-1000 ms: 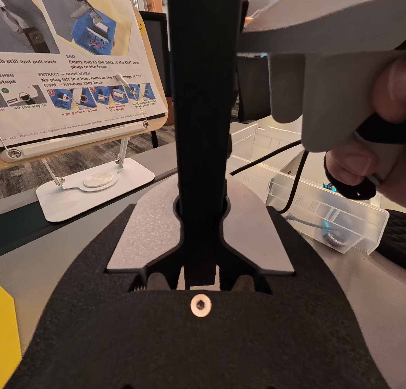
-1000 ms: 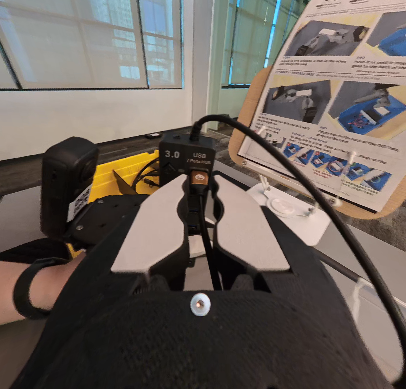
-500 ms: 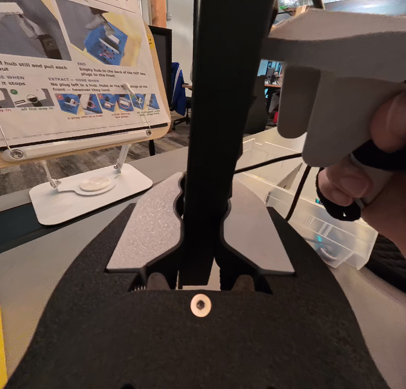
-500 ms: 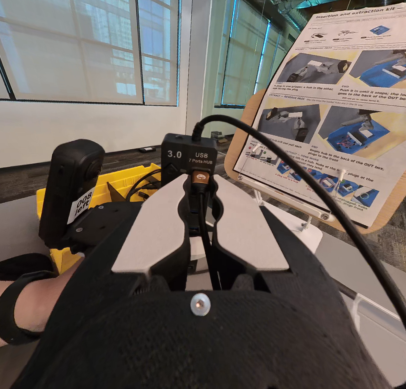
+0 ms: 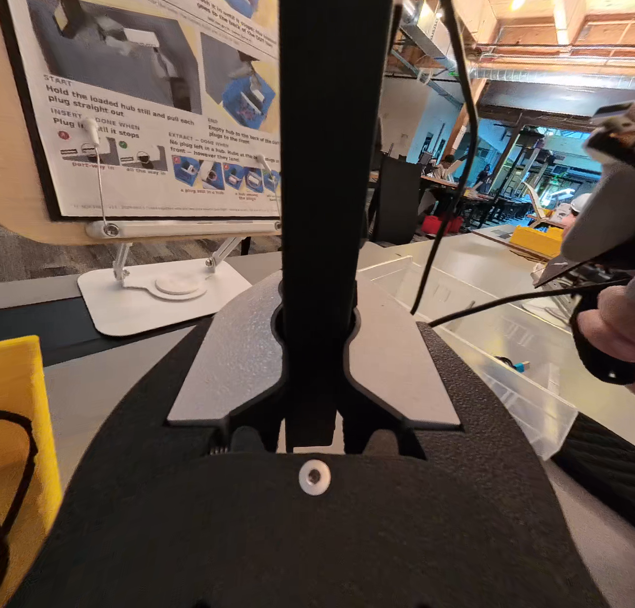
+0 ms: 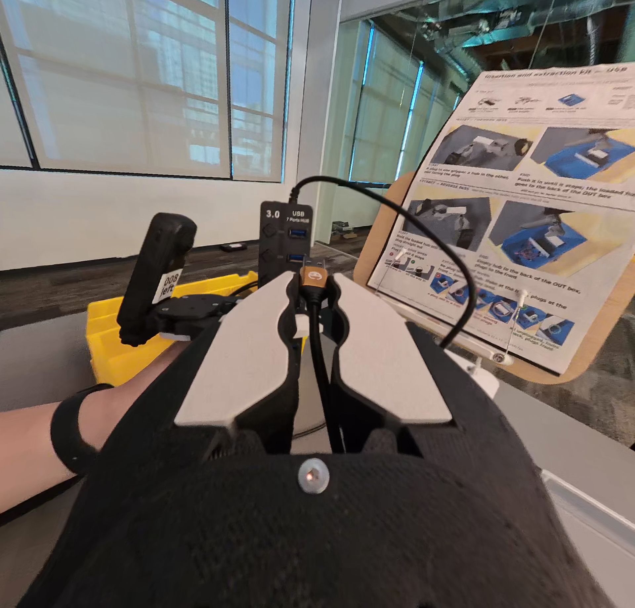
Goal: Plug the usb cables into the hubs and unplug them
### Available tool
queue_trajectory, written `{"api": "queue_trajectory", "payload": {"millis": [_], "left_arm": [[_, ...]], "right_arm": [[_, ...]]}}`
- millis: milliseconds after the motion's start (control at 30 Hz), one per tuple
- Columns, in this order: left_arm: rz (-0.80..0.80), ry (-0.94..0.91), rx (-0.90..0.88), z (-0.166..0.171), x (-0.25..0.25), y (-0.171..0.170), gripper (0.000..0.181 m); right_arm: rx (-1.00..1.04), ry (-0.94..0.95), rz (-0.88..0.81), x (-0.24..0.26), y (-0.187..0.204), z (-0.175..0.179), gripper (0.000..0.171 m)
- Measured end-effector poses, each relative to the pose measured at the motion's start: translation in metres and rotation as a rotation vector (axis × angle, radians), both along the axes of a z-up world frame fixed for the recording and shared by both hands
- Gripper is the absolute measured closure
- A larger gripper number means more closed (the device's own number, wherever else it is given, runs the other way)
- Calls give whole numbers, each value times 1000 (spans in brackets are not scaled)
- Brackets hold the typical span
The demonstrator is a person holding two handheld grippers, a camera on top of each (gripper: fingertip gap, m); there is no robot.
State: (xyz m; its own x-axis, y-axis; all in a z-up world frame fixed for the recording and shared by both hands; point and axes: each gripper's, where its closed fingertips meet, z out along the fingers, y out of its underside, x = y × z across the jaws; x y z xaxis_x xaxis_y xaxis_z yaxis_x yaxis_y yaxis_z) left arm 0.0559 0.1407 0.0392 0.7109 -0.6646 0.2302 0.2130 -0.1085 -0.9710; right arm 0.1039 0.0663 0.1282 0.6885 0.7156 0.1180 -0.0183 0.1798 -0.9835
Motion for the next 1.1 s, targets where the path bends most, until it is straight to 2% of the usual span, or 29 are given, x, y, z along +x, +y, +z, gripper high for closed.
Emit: {"api": "queue_trajectory", "payload": {"millis": [200,467,567,733,833,967,1100], "left_arm": [[0,32,6,12,17,-16,155],[-15,125,83,56,10,-41,155],[17,145,108,73,-10,-41,155],[94,84,137,98,-57,-40,153],[141,57,150,110,-88,-40,153],[99,32,146,119,-99,-49,153],[37,24,172,130,-90,-63,153]], "right_arm": [[-109,-57,115,4,-6,-2,155],[-190,54,344,26,-45,41,155],[-177,-36,361,26,-46,55,155],[-296,-234,500,4,-67,27,155],[-286,-224,471,8,-70,26,155],[-314,-219,455,26,-69,44,155],[-388,-263,235,85,-44,38,155]]}}
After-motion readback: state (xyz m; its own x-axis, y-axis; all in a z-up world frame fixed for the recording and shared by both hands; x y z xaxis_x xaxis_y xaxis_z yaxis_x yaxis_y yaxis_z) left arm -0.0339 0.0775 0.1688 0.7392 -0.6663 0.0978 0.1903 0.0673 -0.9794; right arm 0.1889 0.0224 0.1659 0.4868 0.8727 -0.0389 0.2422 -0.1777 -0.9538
